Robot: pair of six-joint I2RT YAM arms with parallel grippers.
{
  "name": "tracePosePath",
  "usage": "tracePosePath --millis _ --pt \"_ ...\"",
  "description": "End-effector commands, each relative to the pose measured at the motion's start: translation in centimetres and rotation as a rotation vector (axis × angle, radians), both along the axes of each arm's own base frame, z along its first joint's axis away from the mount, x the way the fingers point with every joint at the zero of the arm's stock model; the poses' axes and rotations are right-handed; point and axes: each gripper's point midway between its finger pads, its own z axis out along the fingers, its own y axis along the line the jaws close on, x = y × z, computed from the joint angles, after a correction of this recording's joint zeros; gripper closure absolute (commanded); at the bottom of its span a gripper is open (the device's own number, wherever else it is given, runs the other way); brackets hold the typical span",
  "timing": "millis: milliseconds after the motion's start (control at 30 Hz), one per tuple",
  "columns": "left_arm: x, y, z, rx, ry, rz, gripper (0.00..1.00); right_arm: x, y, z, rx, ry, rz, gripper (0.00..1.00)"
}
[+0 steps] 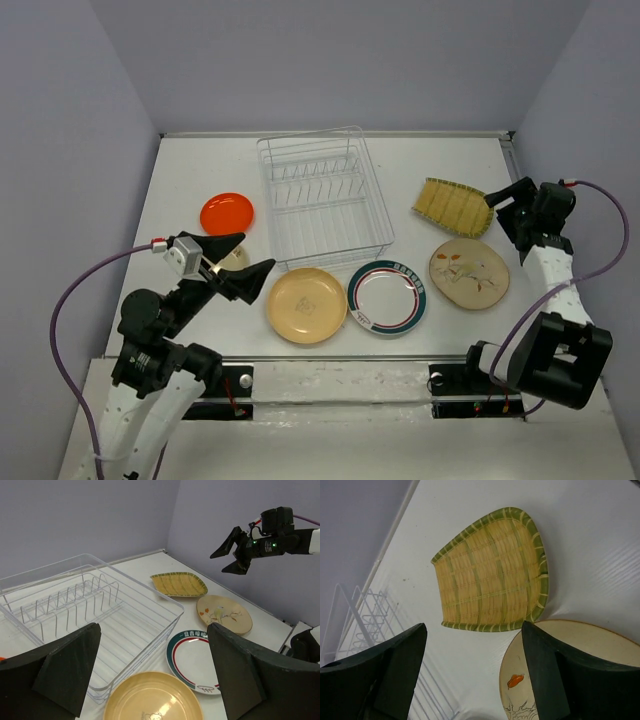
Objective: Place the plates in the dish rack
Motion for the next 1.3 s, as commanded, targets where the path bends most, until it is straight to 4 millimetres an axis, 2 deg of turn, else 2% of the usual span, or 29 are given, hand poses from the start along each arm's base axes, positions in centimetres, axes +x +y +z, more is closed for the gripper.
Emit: tracePosePath --millis 0,67,133,200,333,367,567,667,700,800,867,933,967,1067,1100,1167,1200,1233,1267 --pt "-1.1 -0.1 2.0 -0.002 -0.064 -0.026 0.01 0.2 -3.3 -1.0 -0.092 0.009 -0.113 0.18" --pt "-1.2 -0.1 2.1 -0.005 -0.068 -0.029 0.01 0.7 -4.5 -2.3 -0.112 0.027 -0.119 0.17" --pt "-1.4 -0.2 2.0 -0.003 -0.072 -0.037 0.01 1.3 -4.4 -3.9 -0.102 0.057 -0.092 0.17" --pt "-1.3 -0.2 2.0 -0.004 -0.069 -0.031 0.01 2.3 -4.3 -3.9 -0.106 0.02 -0.067 0.16" --pt "-1.1 0.0 2.0 -0.002 -0.068 -0.018 0.01 2.8 -5.0 -5.6 -0.09 0.039 -0.07 0.16" --pt "-1.1 0.0 2.0 -0.003 -0.068 -0.015 0.01 2.9 -5.2 -6.7 -0.07 0.062 -0.065 0.16" --pt "-0.9 0.0 1.8 -0.002 -0.056 -0.01 0.01 3.5 -4.2 -9.8 0.0 0.113 -0.013 0.16" --pt "-0.8 0.0 1.8 0.0 -0.056 -0.011 0.01 3.9 -3.6 -11.5 0.049 0.134 0.005 0.22" --pt "-0.8 0.0 1.7 0.0 -0.054 -0.01 0.01 4.2 -3.4 -11.1 0.057 0.118 0.02 0.24" --pt "-0.7 -0.1 1.7 0.001 -0.051 -0.01 0.01 5.0 -2.7 -12.7 0.116 0.133 0.056 0.34" --pt "-0.6 -0.1 1.6 0.004 -0.048 -0.007 0.01 5.5 -2.8 -12.9 0.126 0.12 0.056 0.37" --pt "-0.5 -0.1 1.6 0.006 -0.046 -0.006 0.01 6.3 -2.9 -12.8 0.132 0.113 0.061 0.44" --pt "-0.5 -0.1 1.6 0.006 -0.044 -0.005 0.01 6.5 -2.9 -13.4 0.139 0.123 0.064 0.46" --pt "-0.3 -0.1 1.5 0.007 -0.041 0.0 0.01 7.3 -3.3 -13.2 0.139 0.107 0.064 0.6" --pt "-0.2 -0.1 1.4 0.008 -0.036 0.004 0.01 7.6 -3.5 -12.9 0.13 0.099 0.058 0.7" --pt "0.1 0.0 1.3 0.009 -0.03 0.011 0.01 8.2 -4.7 -11.6 0.088 0.075 0.012 0.83" --pt "0.3 0.0 1.2 0.011 -0.024 0.019 0.01 8.5 -5.1 -9.9 0.061 0.042 0.0 0.89" --pt "0.4 0.1 1.2 0.009 -0.021 0.024 0.01 8.7 -5.8 -8.6 0.034 0.02 -0.023 0.92" --pt "0.4 0.1 1.2 0.007 -0.019 0.03 0.01 9.3 -6.2 -6.4 0.009 -0.018 -0.034 0.93"
